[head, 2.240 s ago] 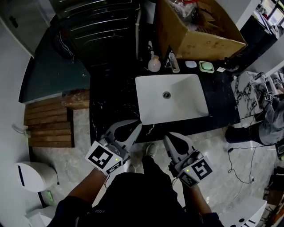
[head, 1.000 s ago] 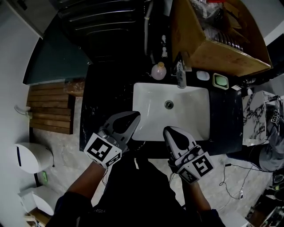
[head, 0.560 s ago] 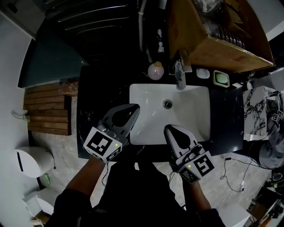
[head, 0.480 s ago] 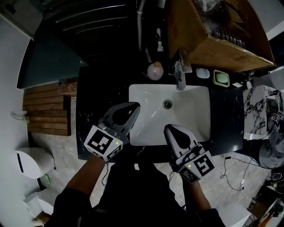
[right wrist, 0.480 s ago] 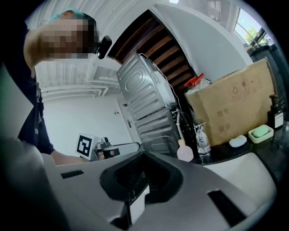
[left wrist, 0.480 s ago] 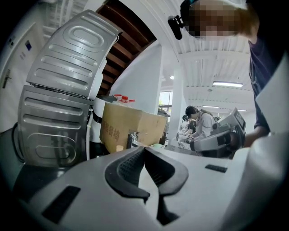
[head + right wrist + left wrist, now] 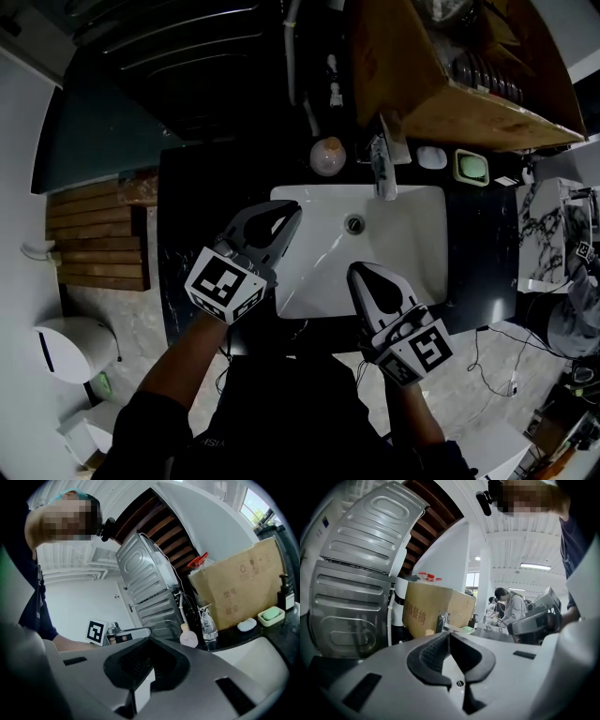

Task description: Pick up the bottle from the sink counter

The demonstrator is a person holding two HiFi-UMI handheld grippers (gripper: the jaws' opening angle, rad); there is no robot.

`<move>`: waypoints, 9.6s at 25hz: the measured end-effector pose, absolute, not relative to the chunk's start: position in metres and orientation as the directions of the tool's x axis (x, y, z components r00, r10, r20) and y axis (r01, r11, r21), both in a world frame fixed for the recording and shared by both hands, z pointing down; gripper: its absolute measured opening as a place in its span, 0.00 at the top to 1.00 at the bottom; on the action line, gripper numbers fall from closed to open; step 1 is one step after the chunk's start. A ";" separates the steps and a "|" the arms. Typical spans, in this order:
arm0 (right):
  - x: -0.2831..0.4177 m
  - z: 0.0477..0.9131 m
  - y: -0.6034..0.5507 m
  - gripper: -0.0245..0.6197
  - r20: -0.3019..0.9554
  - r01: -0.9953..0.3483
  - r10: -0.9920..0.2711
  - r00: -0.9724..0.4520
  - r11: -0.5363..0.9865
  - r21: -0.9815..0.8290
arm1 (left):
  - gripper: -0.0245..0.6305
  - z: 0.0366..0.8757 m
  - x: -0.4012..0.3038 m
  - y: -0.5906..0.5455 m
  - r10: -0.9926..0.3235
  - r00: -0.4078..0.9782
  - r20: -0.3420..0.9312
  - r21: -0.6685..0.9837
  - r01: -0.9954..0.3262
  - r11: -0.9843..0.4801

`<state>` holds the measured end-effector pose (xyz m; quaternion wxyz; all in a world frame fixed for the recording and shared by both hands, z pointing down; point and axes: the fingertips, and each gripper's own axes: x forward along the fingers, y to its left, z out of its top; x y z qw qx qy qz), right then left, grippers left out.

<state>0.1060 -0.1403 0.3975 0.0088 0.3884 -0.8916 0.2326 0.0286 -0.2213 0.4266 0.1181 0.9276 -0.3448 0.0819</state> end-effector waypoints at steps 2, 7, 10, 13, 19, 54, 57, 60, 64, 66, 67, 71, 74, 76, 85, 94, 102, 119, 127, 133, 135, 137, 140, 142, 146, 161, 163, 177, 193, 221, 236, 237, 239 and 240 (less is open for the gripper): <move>0.108 0.402 -0.144 0.93 0.199 -0.705 -0.695 -0.690 0.585 -0.401 | 0.95 0.434 0.028 -0.227 -0.616 0.750 0.243 0.166 -0.658 -0.735; 0.111 0.408 -0.152 0.93 0.208 -0.712 -0.699 -0.684 0.577 -0.401 | 0.91 0.444 0.032 -0.243 -0.607 0.752 0.255 0.158 -0.652 -0.742; 0.113 0.411 -0.156 0.93 0.215 -0.715 -0.701 -0.680 0.570 -0.404 | 0.89 0.447 0.036 -0.254 -0.603 0.755 0.257 0.148 -0.647 -0.748; 0.113 0.413 -0.161 0.93 0.219 -0.713 -0.700 -0.680 0.562 -0.418 | 0.87 0.451 0.041 -0.264 -0.600 0.757 0.260 0.141 -0.644 -0.752; 0.116 0.418 -0.167 0.93 0.234 -0.716 -0.697 -0.677 0.553 -0.426 | 0.83 0.463 0.047 -0.282 -0.592 0.758 0.273 0.125 -0.639 -0.759; 0.130 0.446 -0.181 0.93 0.293 -0.732 -0.690 -0.662 0.511 -0.451 | 0.60 0.501 0.083 -0.348 -0.550 0.783 0.292 0.101 -0.597 -0.796; 0.131 0.447 -0.182 0.93 0.293 -0.733 -0.691 -0.661 0.508 -0.453 | 0.60 0.502 0.086 -0.349 -0.547 0.784 0.293 0.102 -0.594 -0.798; 0.133 0.448 -0.182 0.93 0.295 -0.735 -0.694 -0.657 0.504 -0.454 | 0.60 0.503 0.089 -0.351 -0.544 0.786 0.295 0.104 -0.592 -0.799; 0.137 0.450 -0.182 0.93 0.298 -0.738 -0.696 -0.653 0.499 -0.454 | 0.60 0.504 0.091 -0.354 -0.544 0.785 0.298 0.101 -0.592 -0.799; 0.138 0.450 -0.183 0.93 0.297 -0.738 -0.697 -0.653 0.497 -0.456 | 0.60 0.505 0.091 -0.355 -0.543 0.784 0.301 0.100 -0.592 -0.800; 0.138 0.450 -0.183 0.93 0.298 -0.738 -0.696 -0.653 0.497 -0.456 | 0.60 0.506 0.092 -0.356 -0.542 0.784 0.303 0.099 -0.591 -0.800; 0.138 0.451 -0.183 0.93 0.300 -0.739 -0.696 -0.653 0.496 -0.457 | 0.60 0.508 0.092 -0.357 -0.540 0.785 0.305 0.099 -0.590 -0.801; 0.138 0.450 -0.183 0.93 0.295 -0.738 -0.698 -0.653 0.497 -0.457 | 0.60 0.509 0.094 -0.357 -0.539 0.786 0.303 0.101 -0.588 -0.802; 0.138 0.450 -0.184 0.93 0.293 -0.738 -0.699 -0.652 0.496 -0.458 | 0.60 0.510 0.094 -0.358 -0.537 0.787 0.303 0.100 -0.587 -0.803; 0.140 0.449 -0.186 0.93 0.291 -0.739 -0.702 -0.650 0.494 -0.458 | 0.68 0.513 0.097 -0.358 -0.531 0.790 0.307 0.097 -0.581 -0.808; 0.142 0.449 -0.184 0.93 0.296 -0.743 -0.703 -0.647 0.492 -0.455 | 0.70 0.513 0.097 -0.357 -0.535 0.785 0.312 0.086 -0.584 -0.807; 0.140 0.450 -0.185 0.93 0.296 -0.742 -0.701 -0.648 0.493 -0.454 | 0.74 0.510 0.099 -0.357 -0.552 0.771 0.317 0.040 -0.592 -0.805; 0.138 0.446 -0.183 0.93 0.296 -0.751 -0.712 -0.637 0.488 -0.445 | 0.74 0.510 0.096 -0.351 -0.546 0.768 0.335 0.035 -0.589 -0.807; 0.134 0.437 -0.181 0.93 0.287 -0.753 -0.717 -0.636 0.494 -0.435 | 0.75 0.499 0.093 -0.345 -0.543 0.775 0.323 0.032 -0.582 -0.813; 0.130 0.426 -0.178 0.93 0.275 -0.754 -0.722 -0.635 0.502 -0.423 | 0.75 0.481 0.089 -0.339 -0.544 0.781 0.307 0.020 -0.577 -0.817; 0.128 0.421 -0.178 0.93 0.268 -0.754 -0.724 -0.635 0.506 -0.418 | 0.75 0.474 0.087 -0.337 -0.546 0.782 0.300 0.016 -0.576 -0.817; 0.126 0.417 -0.177 0.93 0.261 -0.754 -0.727 -0.635 0.511 -0.413 | 0.75 0.468 0.084 -0.335 -0.547 0.783 0.295 0.012 -0.576 -0.818; 0.124 0.411 -0.175 0.93 0.250 -0.753 -0.730 -0.636 0.517 -0.407 | 0.75 0.460 0.080 -0.330 -0.547 0.786 0.288 0.005 -0.573 -0.820; 0.122 0.407 -0.174 0.93 0.244 -0.752 -0.732 -0.637 0.520 -0.404 | 0.75 0.453 0.078 -0.326 -0.549 0.787 0.282 0.001 -0.572 -0.820; 0.119 0.398 -0.171 0.93 0.231 -0.752 -0.735 -0.637 0.528 -0.394 | 0.75 0.441 0.074 -0.317 -0.550 0.792 0.265 0.001 -0.571 -0.821; 0.109 0.363 -0.154 0.93 0.167 -0.762 -0.759 -0.629 0.560 -0.326 | 0.75 0.386 0.057 -0.269 -0.541 0.811 0.220 -0.007 -0.554 -0.833; 0.107 0.358 -0.151 0.93 0.160 -0.762 -0.761 -0.629 0.562 -0.321 | 0.75 0.378 0.054 -0.261 -0.543 0.812 0.214 -0.007 -0.554 -0.832; 0.094 0.324 -0.137 0.93 0.116 -0.759 -0.763 -0.636 0.591 -0.273 | 0.75 0.337 0.027 -0.212 -0.551 0.812 0.193 0.005 -0.562 -0.827; 0.061 0.302 -0.130 0.93 0.075 -0.735 -0.748 -0.660 0.621 -0.270 | 0.75 0.329 -0.016 -0.181 -0.564 0.802 0.195 0.027 -0.580 -0.814; 0.029 0.287 -0.115 0.93 0.064 -0.713 -0.725 -0.685 0.650 -0.264 | 0.75 0.324 -0.035 -0.145 -0.568 0.802 0.184 0.039 -0.583 -0.812; 0.034 0.296 -0.112 0.93 0.110 -0.719 -0.716 -0.689 0.657 -0.226 | 0.75 0.321 -0.032 -0.141 -0.563 0.805 0.186 0.040 -0.579 -0.814; 0.034 0.296 -0.112 0.93 0.105 -0.717 -0.716 -0.690 0.658 -0.230 | 0.75 0.321 -0.032 -0.141 -0.563 0.805 0.186 0.042 -0.579 -0.814; 0.035 0.297 -0.113 0.93 0.106 -0.718 -0.717 -0.689 0.657 -0.231 | 0.75 0.322 -0.031 -0.142 -0.562 0.807 0.184 0.046 -0.578 -0.815; 0.035 0.298 -0.114 0.93 0.110 -0.720 -0.717 -0.688 0.655 -0.230 | 0.75 0.322 -0.031 -0.142 -0.561 0.807 0.184 0.047 -0.577 -0.815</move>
